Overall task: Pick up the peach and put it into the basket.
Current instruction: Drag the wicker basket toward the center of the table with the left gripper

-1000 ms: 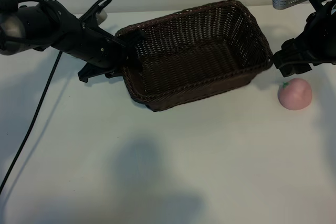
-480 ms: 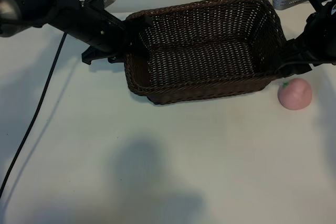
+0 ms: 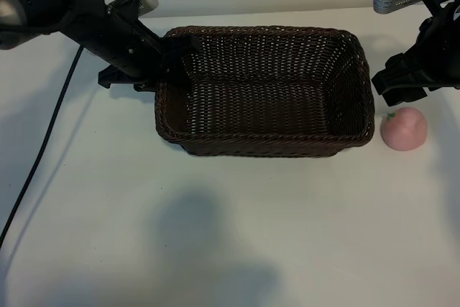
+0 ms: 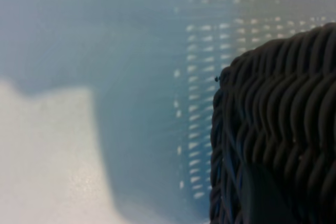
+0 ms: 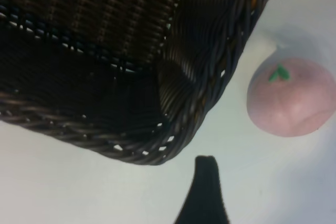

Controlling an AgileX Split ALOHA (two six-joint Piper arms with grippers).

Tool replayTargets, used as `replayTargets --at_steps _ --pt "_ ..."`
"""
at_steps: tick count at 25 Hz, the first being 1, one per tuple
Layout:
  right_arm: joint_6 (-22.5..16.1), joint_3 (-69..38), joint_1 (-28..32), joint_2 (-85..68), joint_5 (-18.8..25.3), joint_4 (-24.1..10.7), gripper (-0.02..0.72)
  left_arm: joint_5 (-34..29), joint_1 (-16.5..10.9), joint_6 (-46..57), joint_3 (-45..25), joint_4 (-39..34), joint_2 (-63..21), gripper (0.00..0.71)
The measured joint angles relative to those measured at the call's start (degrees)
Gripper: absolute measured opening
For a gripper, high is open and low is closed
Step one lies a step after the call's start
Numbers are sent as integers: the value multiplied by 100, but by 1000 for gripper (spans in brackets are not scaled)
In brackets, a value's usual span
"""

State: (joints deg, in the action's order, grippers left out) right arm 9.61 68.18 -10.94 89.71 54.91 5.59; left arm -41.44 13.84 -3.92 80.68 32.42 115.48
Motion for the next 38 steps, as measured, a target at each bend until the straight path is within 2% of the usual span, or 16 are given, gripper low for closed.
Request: replayTargets --at_steps 22,25,29,32,38 --pt "0 0 0 0 84 0 590 85 0 -178 0 14 186 253" --pt "0 0 0 0 84 0 590 85 0 -178 0 42 186 319" --pt "0 0 0 0 89 0 590 85 0 -161 11 95 186 506" --pt "0 0 0 0 89 0 590 40 0 -149 18 100 186 608" --pt "0 0 0 0 89 0 590 -118 0 108 20 -284 26 638"
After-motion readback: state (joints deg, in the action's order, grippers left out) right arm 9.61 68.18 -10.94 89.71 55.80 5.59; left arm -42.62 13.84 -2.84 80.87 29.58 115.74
